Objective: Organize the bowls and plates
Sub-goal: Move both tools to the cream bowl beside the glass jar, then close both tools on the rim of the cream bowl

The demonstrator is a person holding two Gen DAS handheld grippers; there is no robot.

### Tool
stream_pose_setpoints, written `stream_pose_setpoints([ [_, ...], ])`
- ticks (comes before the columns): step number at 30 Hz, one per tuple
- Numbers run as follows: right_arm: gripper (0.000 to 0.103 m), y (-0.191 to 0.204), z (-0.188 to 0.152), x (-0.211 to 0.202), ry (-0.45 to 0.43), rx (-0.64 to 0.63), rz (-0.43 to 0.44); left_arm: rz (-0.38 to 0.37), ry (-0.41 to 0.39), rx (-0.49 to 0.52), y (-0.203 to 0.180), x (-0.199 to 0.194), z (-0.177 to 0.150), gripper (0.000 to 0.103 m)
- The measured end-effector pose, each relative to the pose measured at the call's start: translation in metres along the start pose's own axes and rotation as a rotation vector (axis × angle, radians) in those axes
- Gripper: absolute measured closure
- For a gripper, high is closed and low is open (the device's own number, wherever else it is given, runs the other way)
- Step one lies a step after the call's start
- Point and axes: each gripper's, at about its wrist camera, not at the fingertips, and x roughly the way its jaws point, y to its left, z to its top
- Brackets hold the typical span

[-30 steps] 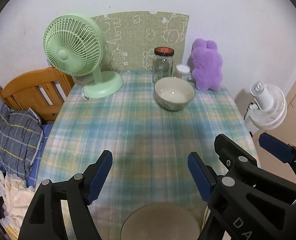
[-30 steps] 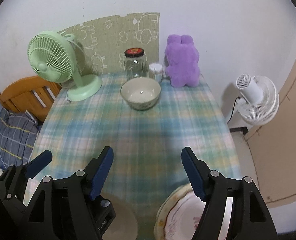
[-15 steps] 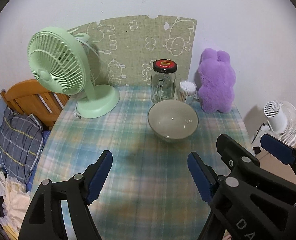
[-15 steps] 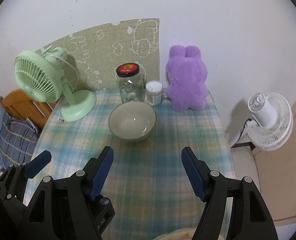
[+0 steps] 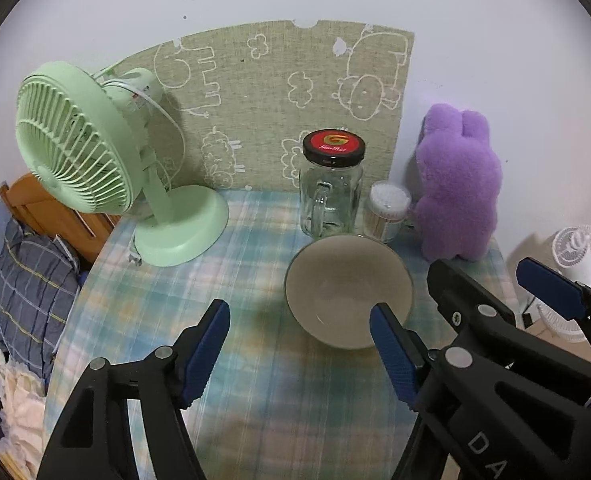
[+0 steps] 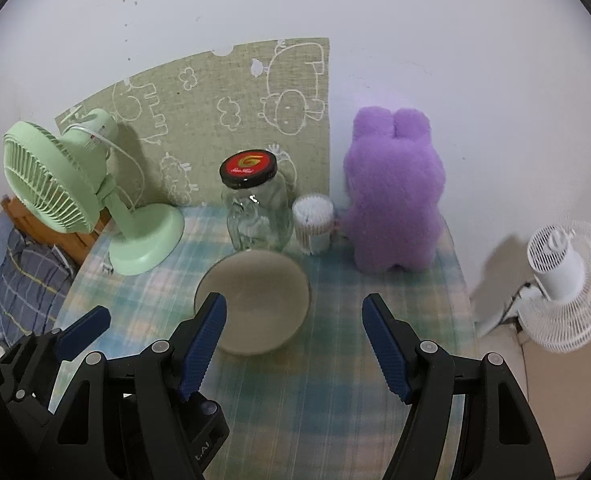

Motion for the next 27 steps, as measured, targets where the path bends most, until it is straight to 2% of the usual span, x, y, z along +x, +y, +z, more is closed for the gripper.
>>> stream_pose_setpoints([
  [8,0.029,0.0,0.006,0.044,0.028,0.0,-0.001,0.042,-0.009,0.015,-0.003,0.039,0.007,0.036],
  [13,0.03,-0.005,0.008,0.073,0.057,0.02,-0.007,0.044,0.029,0.013,-0.004,0.067,0.011,0.042],
  [22,0.049,-0.013,0.009,0.125,0.118,0.038,-0.003,0.06,0.1,0.014,-0.005,0.112,0.014,0.063],
  [25,0.061,-0.013,0.006,0.138,0.145,0.046,0.003,0.059,0.129,0.004,-0.004,0.123,0.01,0.071],
  [27,0.066,-0.012,0.003,0.144,0.157,0.05,0.009,0.055,0.15,-0.004,-0.003,0.128,0.008,0.077],
])
